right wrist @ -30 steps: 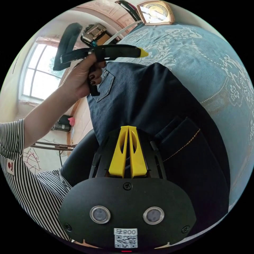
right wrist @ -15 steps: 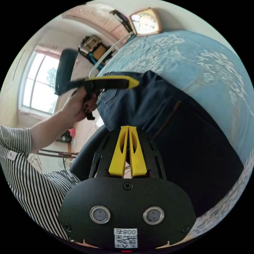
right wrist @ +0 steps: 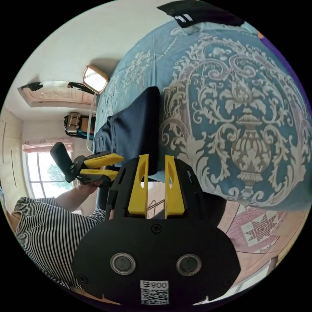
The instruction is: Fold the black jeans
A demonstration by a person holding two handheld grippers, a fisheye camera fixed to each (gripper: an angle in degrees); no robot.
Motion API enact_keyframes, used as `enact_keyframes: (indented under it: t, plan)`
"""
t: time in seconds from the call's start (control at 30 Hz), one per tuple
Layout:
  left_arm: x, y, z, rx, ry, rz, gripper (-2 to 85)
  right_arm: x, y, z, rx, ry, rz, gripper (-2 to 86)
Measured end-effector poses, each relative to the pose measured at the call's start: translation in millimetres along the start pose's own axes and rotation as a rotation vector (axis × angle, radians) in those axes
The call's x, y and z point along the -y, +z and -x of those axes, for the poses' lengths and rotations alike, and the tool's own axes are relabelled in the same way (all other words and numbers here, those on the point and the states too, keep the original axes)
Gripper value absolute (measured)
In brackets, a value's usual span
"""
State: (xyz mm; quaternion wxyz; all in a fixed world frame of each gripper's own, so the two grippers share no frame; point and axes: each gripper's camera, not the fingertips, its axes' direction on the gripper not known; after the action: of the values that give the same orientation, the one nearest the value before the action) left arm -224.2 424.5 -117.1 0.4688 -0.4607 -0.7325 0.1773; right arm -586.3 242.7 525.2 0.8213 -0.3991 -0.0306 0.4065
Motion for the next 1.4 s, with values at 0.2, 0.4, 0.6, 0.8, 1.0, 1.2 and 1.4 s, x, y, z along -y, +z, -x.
enact_keyframes:
  t: [0.2,0.4,0.6,0.8,1.0,1.2,1.4]
  plan:
    - [37,37,-62,0.134,0.098,0.097,12.2,-2,1,-40,0.188,0.039,0.002,5.1]
    - [57,63,-105,0.376,0.075,0.142,8.6,-1,-1,-61,0.267,0.047,0.011,4.2]
    - [56,45,-108,0.268,-0.015,0.063,3.6,4,-14,-71,0.327,0.011,0.007,4.4]
    - [50,25,-113,0.197,-0.044,0.001,2.6,37,-49,-98,0.326,0.072,-0.161,8.3]
    - [40,15,-118,0.174,-0.055,-0.026,2.3,105,-27,-97,0.256,0.079,-0.053,9.9]
    - [28,2,-122,0.182,-0.029,-0.028,2.3,129,-8,-97,0.383,0.126,0.004,7.6]
    - [10,-12,-128,0.167,0.009,-0.026,2.2,121,-36,-81,0.394,0.093,-0.025,4.6]
